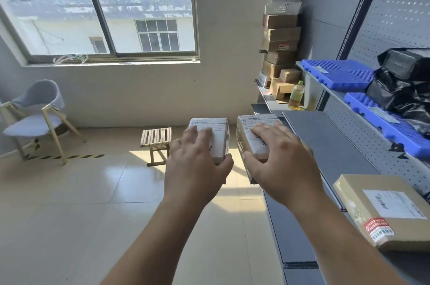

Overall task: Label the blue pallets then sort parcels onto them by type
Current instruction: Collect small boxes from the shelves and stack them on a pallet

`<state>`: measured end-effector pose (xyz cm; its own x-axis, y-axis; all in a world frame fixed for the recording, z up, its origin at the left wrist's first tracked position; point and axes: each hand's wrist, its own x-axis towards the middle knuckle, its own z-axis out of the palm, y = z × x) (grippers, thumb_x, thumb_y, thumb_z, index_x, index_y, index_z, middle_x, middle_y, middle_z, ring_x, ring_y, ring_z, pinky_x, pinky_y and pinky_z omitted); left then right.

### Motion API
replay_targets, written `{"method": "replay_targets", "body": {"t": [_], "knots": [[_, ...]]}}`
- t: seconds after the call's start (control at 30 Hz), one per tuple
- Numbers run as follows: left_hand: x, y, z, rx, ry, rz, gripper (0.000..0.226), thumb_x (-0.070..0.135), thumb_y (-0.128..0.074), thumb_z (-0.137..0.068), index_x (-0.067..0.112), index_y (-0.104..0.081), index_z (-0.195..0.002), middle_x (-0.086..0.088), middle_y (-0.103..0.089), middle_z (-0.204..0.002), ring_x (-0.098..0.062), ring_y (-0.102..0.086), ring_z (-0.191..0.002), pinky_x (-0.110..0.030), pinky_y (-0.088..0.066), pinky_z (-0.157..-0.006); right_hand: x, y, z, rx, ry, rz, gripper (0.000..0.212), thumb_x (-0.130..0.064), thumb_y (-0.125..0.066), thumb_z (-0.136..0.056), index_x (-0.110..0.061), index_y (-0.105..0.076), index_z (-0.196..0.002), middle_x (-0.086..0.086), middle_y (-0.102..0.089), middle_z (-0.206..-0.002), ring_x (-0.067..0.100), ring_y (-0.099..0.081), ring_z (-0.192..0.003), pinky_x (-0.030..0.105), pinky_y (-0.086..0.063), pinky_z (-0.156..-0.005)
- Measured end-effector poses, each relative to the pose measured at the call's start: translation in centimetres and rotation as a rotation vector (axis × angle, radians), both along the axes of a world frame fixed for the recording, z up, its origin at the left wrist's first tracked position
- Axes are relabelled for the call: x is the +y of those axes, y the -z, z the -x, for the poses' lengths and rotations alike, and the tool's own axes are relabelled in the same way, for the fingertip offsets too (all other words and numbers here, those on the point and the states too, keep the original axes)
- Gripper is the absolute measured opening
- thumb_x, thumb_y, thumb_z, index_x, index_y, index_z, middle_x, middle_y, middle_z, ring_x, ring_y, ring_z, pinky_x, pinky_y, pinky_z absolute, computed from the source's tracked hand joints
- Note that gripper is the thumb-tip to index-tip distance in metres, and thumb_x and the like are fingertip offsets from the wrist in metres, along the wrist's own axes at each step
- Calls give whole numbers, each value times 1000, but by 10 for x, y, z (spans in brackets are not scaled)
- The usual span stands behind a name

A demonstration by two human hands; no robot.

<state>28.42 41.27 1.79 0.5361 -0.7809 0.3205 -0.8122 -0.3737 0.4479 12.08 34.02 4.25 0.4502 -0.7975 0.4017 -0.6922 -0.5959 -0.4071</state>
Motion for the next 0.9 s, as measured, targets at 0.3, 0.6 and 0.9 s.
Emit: {"method": "replay_targets", "body": {"t": [0.3, 0.6, 0.9], "knots": [[-147, -14, -101, -18, 150, 21, 65, 65, -56, -81, 37, -41, -138, 1, -33, -159, -33, -37, -135, -42, -36, -106, -128, -15, -89, 36, 159, 41, 58, -50, -54, -85, -32, -56, -140, -13, -52, -149, 14, -33, -147, 46, -35, -110], [-278, -9, -148, -28, 252, 11, 63, 66, -55, -82, 39, -41, -137, 4, -34, -158, -31, -36, -135, -42, -41, -101, -240, -5, -128, 0, 267, 32, 53, -47, -57, -84, -31, -60, -134, -15, -56, -144, 15, -38, -145, 45, -40, -102], [-443, -21, -135, -94, 330, 88, 60, 65, -58, -82, 36, -47, -133, 1, -42, -153, -35, -43, -129, -40, -42, -100, -385, -9, -116, -54, 309, 84, 56, -49, -53, -83, -28, -61, -134, -12, -59, -142, 17, -41, -144, 46, -40, -110]]}}
